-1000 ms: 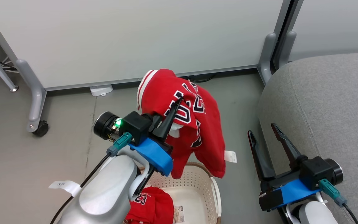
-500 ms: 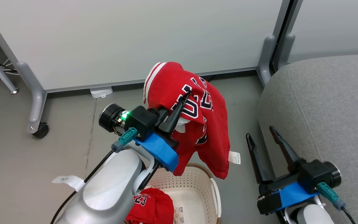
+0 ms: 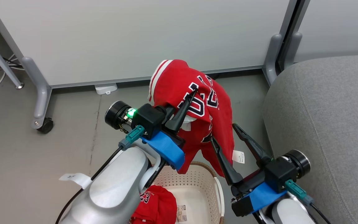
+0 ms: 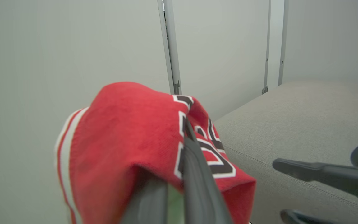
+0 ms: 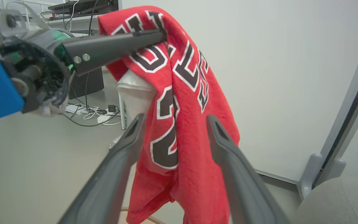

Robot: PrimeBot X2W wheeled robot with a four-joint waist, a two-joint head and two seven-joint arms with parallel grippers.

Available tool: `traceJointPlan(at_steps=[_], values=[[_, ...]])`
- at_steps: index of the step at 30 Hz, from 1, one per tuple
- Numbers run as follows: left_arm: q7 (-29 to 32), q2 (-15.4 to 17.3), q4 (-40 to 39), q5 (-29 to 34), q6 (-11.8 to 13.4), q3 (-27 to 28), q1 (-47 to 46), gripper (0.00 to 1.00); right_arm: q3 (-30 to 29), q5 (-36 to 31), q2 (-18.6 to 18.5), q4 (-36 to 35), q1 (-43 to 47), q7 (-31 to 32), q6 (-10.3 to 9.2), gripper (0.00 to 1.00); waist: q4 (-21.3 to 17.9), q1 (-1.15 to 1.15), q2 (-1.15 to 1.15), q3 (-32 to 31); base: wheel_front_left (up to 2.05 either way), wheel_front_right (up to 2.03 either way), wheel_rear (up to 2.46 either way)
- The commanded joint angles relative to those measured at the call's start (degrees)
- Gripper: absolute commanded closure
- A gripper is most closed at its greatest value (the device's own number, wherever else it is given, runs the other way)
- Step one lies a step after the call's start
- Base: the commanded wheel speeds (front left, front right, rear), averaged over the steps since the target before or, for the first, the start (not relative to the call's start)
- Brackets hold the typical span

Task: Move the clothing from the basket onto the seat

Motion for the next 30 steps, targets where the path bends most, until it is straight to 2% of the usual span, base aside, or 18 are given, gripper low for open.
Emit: traceJointPlan(at_steps=[1, 13, 27, 28, 29, 30], values=[[-0.29, -0.27, 0.01, 0.31, 0.25, -0.07, -1.19, 1.00, 0.16, -0.49, -0.03, 0.58, -1.49, -0.04, 0.03, 0.00, 0.30, 0.00, -0.01, 0.19, 0.00, 0.00, 0.00], [-0.29, -3.47, -0.63, 1.23, 0.11, -1.97, -2.45, 1.00, 0.41, -3.57, -0.01, 8.04, -8.03, -0.04, 0.03, 0.00, 2.81, 0.00, -0.01, 1.58, 0.00, 0.00, 0.00], [-0.29, -4.47, -1.98, -0.04, 0.55, -4.21, -3.21, 1.00, 0.68, -2.45, 0.00, 13.64, -13.61, -0.04, 0.03, 0.00, 4.88, 0.00, -0.01, 3.24, 0.00, 0.00, 0.00], [-0.29, -4.47, -2.19, -0.29, 0.62, -4.40, -3.30, 1.00, 0.71, -2.38, 0.00, 13.69, -13.72, -0.04, 0.03, 0.93, 4.96, 0.00, -0.01, 3.35, 0.00, 0.00, 0.00], [-0.29, -4.47, -2.19, -0.29, 0.62, -4.40, -3.30, 1.00, 0.71, -2.38, 0.00, 13.69, -13.72, -0.04, 0.03, 0.93, 4.96, 0.00, -0.01, 3.35, 0.00, 0.00, 0.00], [-0.29, -4.48, -2.39, -0.57, 0.80, -4.70, -3.40, 1.00, 0.66, -2.14, 0.00, 13.74, -13.88, -0.03, 0.03, 1.00, 5.08, 0.00, -0.01, 3.50, 0.00, 0.00, 0.00]])
